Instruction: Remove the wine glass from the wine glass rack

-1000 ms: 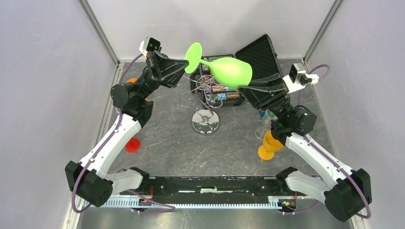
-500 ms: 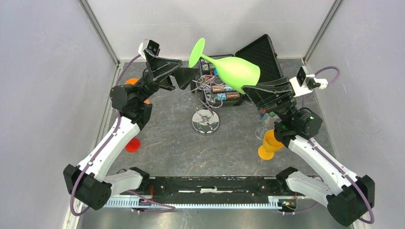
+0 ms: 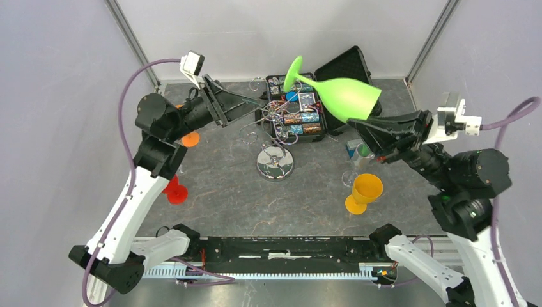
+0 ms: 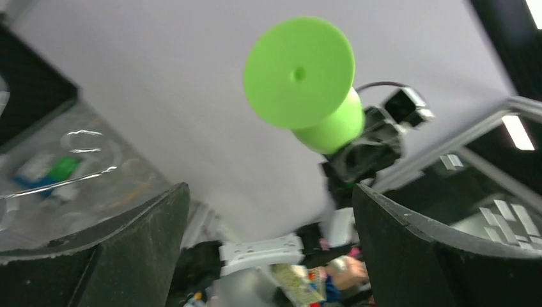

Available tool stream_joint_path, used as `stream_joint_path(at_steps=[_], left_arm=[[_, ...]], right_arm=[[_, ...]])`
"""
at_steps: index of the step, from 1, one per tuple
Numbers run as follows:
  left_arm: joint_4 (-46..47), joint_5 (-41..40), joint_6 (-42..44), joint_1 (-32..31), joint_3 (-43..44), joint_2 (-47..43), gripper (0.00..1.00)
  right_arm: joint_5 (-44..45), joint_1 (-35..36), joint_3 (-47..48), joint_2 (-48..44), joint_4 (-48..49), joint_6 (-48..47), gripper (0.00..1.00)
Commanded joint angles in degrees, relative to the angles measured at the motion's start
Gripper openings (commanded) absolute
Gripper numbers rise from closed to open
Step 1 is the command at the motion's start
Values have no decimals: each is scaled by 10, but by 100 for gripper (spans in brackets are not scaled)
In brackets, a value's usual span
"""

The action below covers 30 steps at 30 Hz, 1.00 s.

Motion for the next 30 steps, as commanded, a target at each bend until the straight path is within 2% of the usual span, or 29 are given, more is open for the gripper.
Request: stream_joint_path(at_steps=[1,3,5,10,15,21,27,30], left_arm=[[-372,-88,350,3,109,-27,100],[-466,-167,426,3,145,-35,100],[-514,-242,466,3,157,-49,100],[-552,-329,504,3,151,-84,100],[-563,-373,520,3,139,-102,100],[-563,-381,534,3,126,-107,100],[-571,-397,534,3,124,-99,100],[-590,-440,533,3,126,-89,100]], right_arm=[[-33,0,56,-6,-352,-188,0],[-36,0,37,-33,-394,-215,0],[-49,0,12,-58,-422,-245,0],[-118,0,-44,-95,-455,-286,0],[-110,0,-58,-95,-484,-317,0],[-72,0,-95,-68,-518,-324,0],[-25,1,-145,-38,-518,-304,0],[-14,1,-167,-30,-500,-283,0]])
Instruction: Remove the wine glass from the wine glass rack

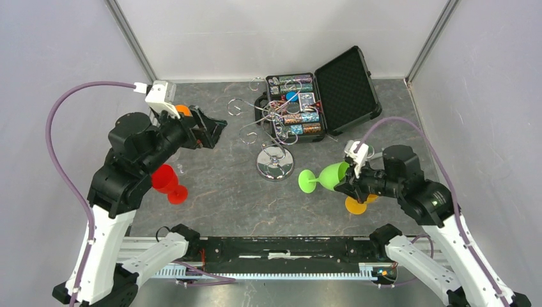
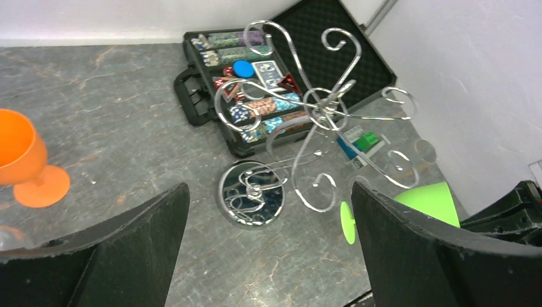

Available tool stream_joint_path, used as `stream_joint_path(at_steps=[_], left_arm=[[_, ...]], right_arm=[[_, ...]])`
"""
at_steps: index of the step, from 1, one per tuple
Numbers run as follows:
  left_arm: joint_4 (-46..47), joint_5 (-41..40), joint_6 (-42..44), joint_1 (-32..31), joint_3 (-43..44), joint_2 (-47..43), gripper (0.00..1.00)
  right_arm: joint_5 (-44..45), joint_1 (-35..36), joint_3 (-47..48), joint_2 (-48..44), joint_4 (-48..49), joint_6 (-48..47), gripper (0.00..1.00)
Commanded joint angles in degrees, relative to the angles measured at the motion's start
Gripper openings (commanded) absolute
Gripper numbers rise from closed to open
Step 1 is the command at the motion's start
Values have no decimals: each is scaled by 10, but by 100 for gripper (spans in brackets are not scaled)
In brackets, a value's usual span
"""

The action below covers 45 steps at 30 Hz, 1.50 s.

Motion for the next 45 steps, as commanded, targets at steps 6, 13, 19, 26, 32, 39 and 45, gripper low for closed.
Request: stream_joint_path(at_steps=[6,13,19,26,32,39,45], left_arm=[[-21,-74,24,3,-7,19,100],[-22,-90,23,2,-19,18,100],[-22,-96,19,2,-23,20,100],[-22,-103,23,3,-22,14,100],[-23,-102,20,2,-23,6,100],[-24,-96,20,3,-21,0,100],[-24,-89,20,3,-21,-8,100]], right_arm=[[81,2,-36,49,3,58,0],[152,33,-20,92,-29,132,0],[179,99,-35,101,-20,166,0],[276,223,-15,155,-5,217,0],[362,299,23,204,-47,250,2],[403,339,50,239,-71,261,11],[428,345,52,252,-98,266,15]])
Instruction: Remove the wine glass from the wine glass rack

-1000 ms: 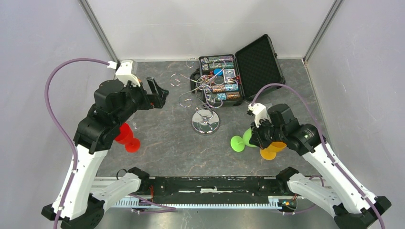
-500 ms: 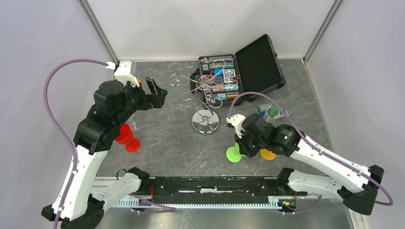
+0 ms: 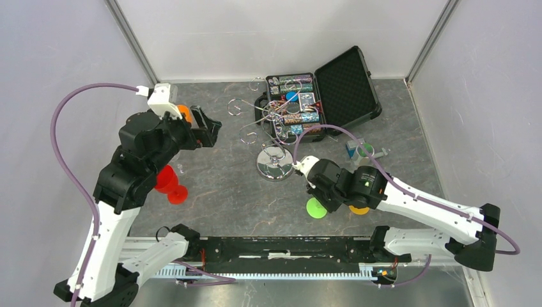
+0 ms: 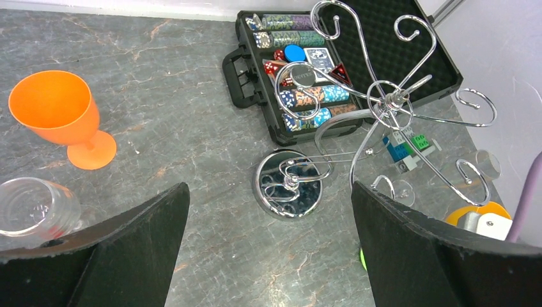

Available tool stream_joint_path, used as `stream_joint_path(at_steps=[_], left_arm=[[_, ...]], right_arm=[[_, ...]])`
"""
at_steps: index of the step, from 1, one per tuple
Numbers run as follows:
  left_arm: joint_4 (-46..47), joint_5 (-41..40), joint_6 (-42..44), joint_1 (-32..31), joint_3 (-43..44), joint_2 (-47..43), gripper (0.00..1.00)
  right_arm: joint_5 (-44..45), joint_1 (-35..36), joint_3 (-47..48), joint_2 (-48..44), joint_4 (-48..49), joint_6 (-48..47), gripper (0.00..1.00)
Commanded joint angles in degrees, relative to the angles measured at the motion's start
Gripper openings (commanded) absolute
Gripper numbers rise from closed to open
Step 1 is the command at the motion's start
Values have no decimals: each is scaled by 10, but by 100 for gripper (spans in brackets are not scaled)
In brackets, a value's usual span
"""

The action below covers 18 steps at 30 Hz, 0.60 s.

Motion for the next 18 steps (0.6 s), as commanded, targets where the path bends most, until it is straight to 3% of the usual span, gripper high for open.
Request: stream_joint_path(at_steps=[1,5,11,13,18], left_arm=[[7,5,17,2,3,-12,100],[8,7,17,2,6,-16,100],[7,4,17,2,16,-30,100],[6,2,16,1,22,-37,100],[4,6,7,2,41,-62,100]], right_arm=[[49,4,24,5,-29,15,19],[59,4,17,1,-26,15,37],[64,4,14,-15,-2,8,54],[68,4,28,-24,6,4,66],[108,4,82,-76,56,-19,75]])
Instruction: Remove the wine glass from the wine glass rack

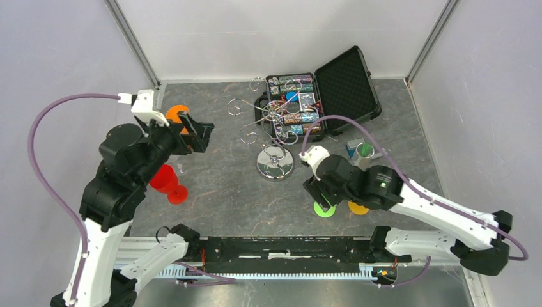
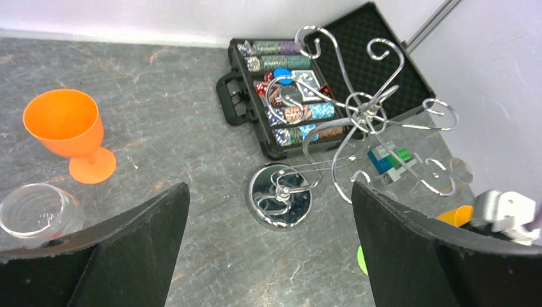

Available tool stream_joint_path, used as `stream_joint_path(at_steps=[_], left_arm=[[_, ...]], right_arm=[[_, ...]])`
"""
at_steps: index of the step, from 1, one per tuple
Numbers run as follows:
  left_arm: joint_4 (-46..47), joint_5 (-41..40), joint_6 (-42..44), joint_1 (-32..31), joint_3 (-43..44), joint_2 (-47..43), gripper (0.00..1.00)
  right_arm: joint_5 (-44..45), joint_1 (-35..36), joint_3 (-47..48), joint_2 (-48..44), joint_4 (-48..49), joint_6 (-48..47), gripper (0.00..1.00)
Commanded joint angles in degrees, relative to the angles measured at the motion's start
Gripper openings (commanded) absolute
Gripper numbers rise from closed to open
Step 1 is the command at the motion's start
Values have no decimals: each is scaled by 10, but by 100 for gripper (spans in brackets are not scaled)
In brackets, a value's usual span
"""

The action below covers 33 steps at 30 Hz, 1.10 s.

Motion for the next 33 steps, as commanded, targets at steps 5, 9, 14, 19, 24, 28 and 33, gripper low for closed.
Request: stream_joint_path(at_steps=[5,9,14,19,24,28,33], left_arm=[[5,-22,10,1,38,-56,100],[-1,-33,15,2,37,-83,100],[-24,-47,17,2,38,-121,100],[-63,-67,21,2,44,-155,100],[-98,-79,20,2,54,-183,100],[-111,-85,21,3,60,-196,100],[-115,-82,25,4,62,-201,100]], right_arm=[[165,3,66,-140,131,-24,89],[256,3,54,-207,202,-44,98],[342,3,28,-273,295,-79,98],[401,3,28,-302,337,-123,98],[456,3,34,-336,345,-141,98],[458,3,25,-376,357,-142,98],[452,3,5,-423,355,-130,98]])
